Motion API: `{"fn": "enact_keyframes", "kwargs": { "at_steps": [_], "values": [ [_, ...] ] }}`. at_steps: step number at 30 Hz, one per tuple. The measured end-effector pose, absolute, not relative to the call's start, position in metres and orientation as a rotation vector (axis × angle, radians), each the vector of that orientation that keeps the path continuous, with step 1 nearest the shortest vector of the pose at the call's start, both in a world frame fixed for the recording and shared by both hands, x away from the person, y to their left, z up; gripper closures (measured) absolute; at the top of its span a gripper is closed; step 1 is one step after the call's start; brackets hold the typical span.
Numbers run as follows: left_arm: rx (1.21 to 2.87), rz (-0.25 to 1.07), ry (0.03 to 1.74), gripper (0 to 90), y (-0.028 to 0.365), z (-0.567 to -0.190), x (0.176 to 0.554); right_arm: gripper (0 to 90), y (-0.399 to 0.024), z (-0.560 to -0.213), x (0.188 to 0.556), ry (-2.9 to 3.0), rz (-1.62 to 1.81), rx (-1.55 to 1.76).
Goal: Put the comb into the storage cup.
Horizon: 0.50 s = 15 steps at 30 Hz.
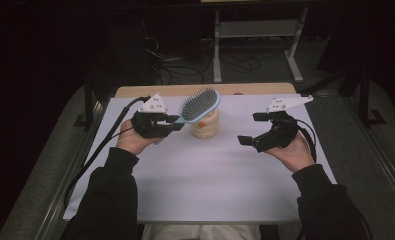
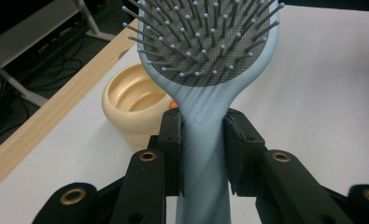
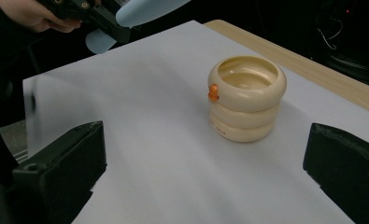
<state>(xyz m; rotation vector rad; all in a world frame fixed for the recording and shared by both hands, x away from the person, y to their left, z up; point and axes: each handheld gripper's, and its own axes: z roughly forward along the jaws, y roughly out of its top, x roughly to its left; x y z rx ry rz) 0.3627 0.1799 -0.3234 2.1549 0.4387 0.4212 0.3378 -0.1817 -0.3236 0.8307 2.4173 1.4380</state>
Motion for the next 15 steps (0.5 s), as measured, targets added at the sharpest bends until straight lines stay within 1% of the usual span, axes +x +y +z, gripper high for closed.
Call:
{"fn": "enact_keyframes", "kwargs": {
  "at_steps": [4, 15],
  "values": [
    [2.146, 0.441, 0.451, 70.8, 0.177, -0.324, 0.362, 0.0, -0.176, -0.321, 0.344, 2.427, 1.439, 0.831],
    [2.097, 0.436, 0.472, 70.7, 0.167, -0.333, 0.361, 0.0, -0.159, -0.309, 0.357, 2.448, 1.460, 0.820]
  ]
}}
